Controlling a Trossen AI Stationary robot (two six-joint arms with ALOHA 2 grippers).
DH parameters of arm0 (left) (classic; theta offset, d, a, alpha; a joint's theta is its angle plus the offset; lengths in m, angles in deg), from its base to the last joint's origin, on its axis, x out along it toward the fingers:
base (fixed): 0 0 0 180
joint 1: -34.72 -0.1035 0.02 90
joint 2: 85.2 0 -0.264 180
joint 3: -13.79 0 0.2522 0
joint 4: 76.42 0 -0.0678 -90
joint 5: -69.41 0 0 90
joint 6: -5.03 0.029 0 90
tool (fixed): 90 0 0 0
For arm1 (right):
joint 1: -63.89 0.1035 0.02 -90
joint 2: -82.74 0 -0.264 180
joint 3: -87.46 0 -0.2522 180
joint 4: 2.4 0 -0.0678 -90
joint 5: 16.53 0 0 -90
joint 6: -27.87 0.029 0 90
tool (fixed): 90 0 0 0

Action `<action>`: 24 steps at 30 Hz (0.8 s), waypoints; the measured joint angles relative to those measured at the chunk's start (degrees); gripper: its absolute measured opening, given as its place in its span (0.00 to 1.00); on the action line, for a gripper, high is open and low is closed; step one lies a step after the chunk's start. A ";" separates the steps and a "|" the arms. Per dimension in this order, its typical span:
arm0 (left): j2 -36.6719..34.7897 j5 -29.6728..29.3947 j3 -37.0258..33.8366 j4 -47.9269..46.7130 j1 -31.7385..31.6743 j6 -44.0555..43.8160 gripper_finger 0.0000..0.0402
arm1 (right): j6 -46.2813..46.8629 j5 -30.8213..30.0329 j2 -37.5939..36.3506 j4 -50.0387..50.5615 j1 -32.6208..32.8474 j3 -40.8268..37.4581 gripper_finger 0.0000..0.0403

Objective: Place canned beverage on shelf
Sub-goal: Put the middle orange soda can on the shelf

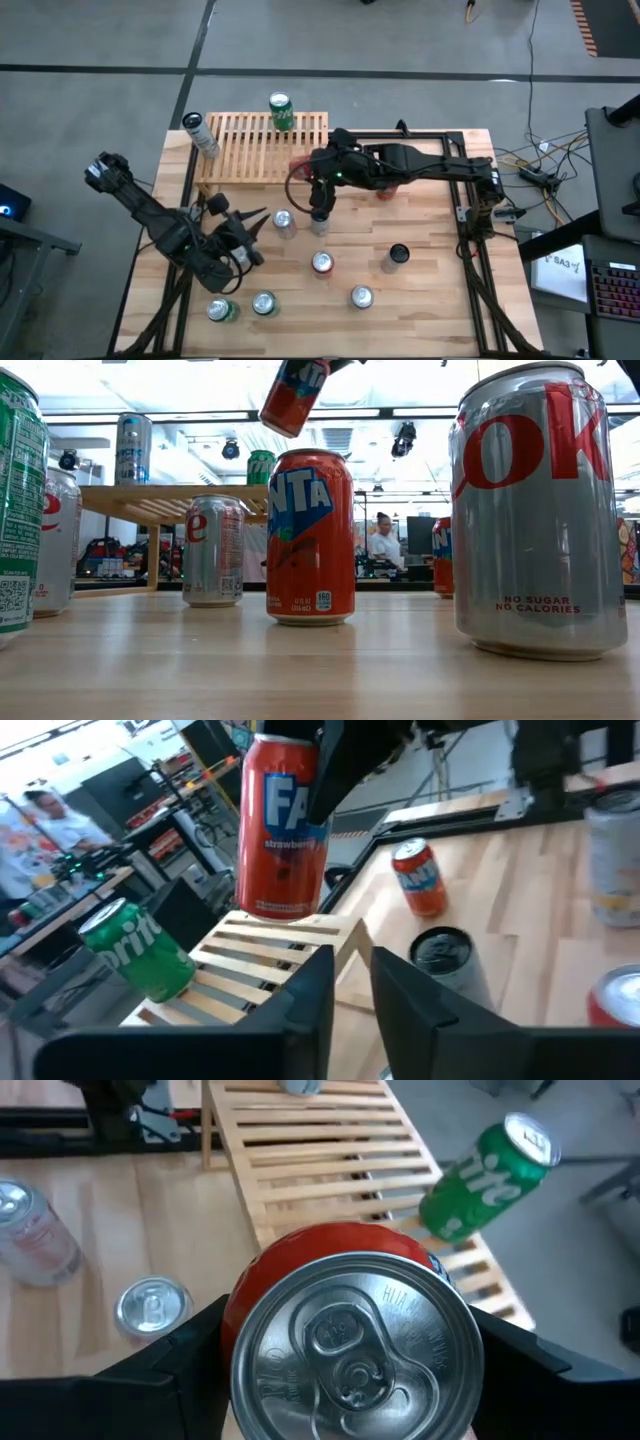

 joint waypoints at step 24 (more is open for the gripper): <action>1.39 11.39 0.17 11.89 -19.62 23.23 0.69 | -4.59 0.10 0.09 -4.95 -0.13 0.00 0.72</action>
